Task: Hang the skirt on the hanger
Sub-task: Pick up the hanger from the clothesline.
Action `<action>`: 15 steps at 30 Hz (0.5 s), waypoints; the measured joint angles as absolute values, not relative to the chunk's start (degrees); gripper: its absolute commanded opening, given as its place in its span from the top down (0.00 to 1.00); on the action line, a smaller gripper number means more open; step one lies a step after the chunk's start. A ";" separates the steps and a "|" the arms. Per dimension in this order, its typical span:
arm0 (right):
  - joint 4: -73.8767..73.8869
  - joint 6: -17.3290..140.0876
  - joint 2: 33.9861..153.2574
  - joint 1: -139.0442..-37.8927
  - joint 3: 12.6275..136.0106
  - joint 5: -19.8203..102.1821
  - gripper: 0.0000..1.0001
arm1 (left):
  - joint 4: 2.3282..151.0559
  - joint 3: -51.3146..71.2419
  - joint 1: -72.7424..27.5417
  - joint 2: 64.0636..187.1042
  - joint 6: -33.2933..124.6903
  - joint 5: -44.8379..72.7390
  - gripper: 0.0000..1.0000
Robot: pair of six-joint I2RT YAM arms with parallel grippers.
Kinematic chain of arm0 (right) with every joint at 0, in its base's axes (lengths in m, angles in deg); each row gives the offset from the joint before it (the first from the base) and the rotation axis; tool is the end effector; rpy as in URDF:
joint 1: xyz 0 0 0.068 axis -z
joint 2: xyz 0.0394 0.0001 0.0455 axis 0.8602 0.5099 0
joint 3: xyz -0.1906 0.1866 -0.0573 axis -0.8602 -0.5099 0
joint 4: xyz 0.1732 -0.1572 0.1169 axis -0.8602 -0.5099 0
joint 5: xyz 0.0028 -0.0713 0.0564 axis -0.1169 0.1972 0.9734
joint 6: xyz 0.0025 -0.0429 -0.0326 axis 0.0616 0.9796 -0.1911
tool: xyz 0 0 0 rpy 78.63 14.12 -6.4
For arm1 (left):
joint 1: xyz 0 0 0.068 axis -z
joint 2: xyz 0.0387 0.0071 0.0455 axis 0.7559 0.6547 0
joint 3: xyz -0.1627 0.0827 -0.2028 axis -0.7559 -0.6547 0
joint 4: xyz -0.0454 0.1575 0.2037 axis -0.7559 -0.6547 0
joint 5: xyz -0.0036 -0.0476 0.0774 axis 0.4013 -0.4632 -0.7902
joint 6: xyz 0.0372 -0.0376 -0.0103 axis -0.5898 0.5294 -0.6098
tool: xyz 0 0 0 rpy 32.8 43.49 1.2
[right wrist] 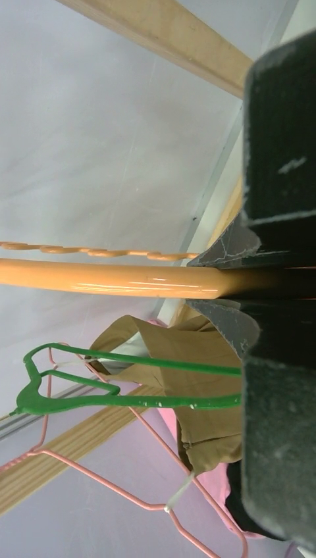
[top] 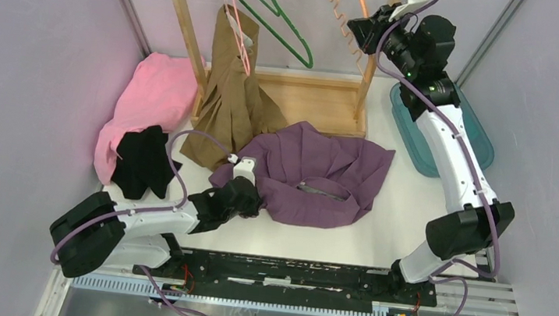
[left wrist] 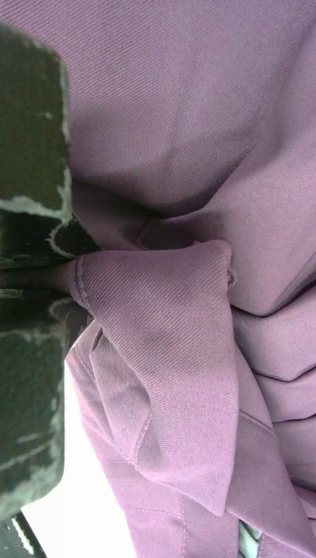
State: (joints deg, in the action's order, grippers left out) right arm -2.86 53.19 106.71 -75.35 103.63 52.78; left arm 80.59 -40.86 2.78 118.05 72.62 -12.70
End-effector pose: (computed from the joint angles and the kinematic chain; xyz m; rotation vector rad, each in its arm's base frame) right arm 0.3577 0.1148 0.4953 -0.2941 1.4575 0.6822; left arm 0.1412 -0.1619 0.1516 0.0966 2.2785 -0.4840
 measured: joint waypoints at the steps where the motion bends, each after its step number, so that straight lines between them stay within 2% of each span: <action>1: -3.21 53.04 105.95 -75.35 102.89 52.72 0.99 | 80.41 -40.86 2.78 117.95 72.44 -12.38 0.89; 7: -9.79 55.03 101.77 -75.35 102.04 52.35 0.99 | 79.04 -40.88 2.78 116.98 71.79 -10.63 0.89; 15: -24.98 58.87 76.53 -75.35 86.89 51.47 0.99 | 73.09 -41.93 2.78 107.78 71.81 -9.42 0.87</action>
